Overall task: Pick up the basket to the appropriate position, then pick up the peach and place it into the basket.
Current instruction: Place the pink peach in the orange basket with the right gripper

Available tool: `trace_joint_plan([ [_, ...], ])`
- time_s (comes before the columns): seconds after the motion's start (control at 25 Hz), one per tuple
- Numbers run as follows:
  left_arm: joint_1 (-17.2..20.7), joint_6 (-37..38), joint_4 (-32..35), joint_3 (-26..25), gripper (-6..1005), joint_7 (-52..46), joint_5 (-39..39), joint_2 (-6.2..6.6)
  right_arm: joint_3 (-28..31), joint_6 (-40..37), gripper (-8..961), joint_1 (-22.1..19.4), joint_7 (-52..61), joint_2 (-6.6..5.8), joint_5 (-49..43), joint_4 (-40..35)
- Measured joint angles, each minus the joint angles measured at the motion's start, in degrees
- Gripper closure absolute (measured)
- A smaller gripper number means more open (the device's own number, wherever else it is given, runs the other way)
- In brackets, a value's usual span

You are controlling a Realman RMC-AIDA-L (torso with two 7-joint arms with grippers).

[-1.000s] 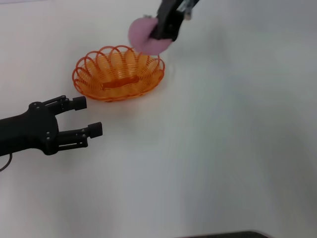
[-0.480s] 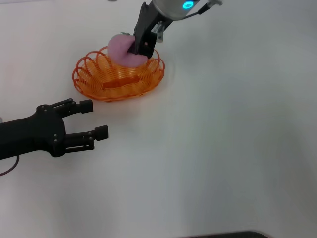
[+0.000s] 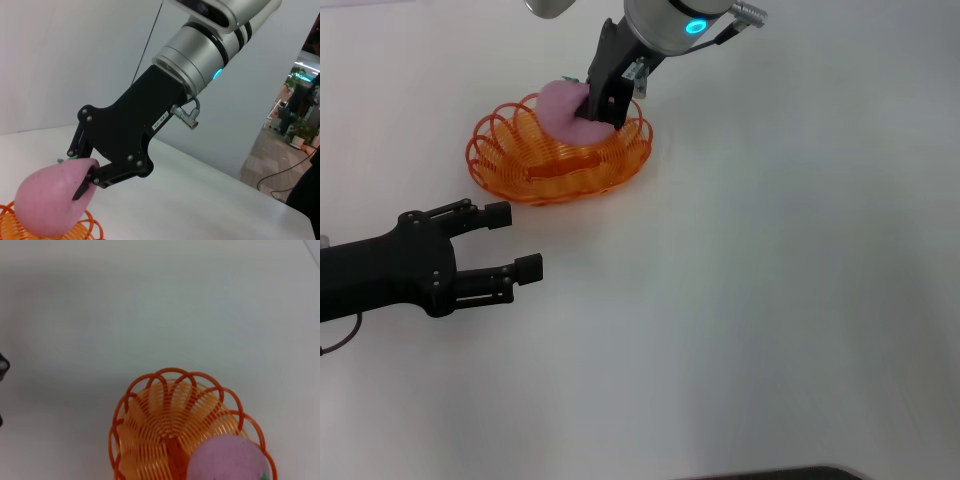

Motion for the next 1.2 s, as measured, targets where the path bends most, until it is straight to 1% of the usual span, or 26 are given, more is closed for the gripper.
trace_joint_plan([
  [0.12,0.00,0.01,0.00,0.08,113,-0.01,0.00,0.00,-0.17,0.20,889,0.00,-0.10,0.03,0.06,0.42],
  [0.24,0.00,0.01,-0.05,0.10,113,-0.01,0.00,0.00,-0.30,0.56,861,0.01,-0.43,0.09,0.67,0.54],
  [0.44,-0.05,-0.01,-0.38,0.10,113,-0.01,0.00,0.00,-0.91,1.59,672,-0.11,-0.50,0.11,1.97,0.60],
  [0.88,-0.19,-0.07,-0.54,0.10,113,-0.05,0.00,0.00,-1.51,2.35,458,-0.36,-0.54,0.11,2.87,0.69],
  [1.12,-0.19,-0.07,-0.52,0.10,113,-0.15,0.00,0.02,-1.54,2.36,215,-0.50,-0.60,0.11,2.96,0.69],
  [1.2,-0.24,-0.07,-0.52,0.09,113,-0.20,0.00,0.04,-1.58,2.36,177,-0.50,-0.60,0.11,2.97,0.69],
])
